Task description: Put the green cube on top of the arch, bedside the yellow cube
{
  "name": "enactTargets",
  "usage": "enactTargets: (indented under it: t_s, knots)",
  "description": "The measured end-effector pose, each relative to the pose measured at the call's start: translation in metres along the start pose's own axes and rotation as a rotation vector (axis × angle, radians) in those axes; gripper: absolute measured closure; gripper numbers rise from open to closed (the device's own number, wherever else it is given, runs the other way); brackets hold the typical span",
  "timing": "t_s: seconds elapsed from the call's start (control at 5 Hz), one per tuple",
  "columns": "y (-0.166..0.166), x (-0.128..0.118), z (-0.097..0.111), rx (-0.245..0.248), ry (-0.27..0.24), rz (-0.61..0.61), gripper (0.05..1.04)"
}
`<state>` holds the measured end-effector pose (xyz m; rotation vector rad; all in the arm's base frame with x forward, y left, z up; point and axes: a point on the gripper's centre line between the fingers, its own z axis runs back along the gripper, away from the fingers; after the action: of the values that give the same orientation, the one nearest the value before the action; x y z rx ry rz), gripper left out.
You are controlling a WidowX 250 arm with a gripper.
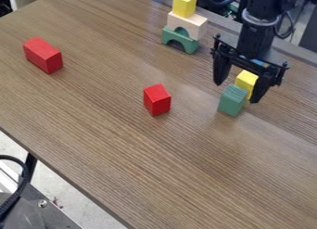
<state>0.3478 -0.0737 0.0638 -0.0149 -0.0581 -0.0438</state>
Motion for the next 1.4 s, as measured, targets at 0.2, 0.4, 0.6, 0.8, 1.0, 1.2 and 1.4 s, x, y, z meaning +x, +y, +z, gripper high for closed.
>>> enactTargets:
  t_s: [0.2,0.4,0.6,0.8,1.0,1.2,1.4]
  knots:
    - [0.001,-0.006,-0.013,0.007,0.042,-0.001,0.084]
    - [0.003,-0.009,-0.021,0.010,0.061,0.002,0.084]
    - [0.003,-0.008,-0.021,0.009,0.053,-0.003,0.084]
    - [0.003,-0.007,-0.021,-0.001,0.047,-0.002,0.084]
    - [0.004,-0.008,-0.029,0.000,0.065,-0.013,0.084]
    - [0.002,0.000,-0.030,-0.012,0.052,-0.025,0.117]
    - [0.007,0.005,-0.031,-0.028,0.035,-0.010,0.392]
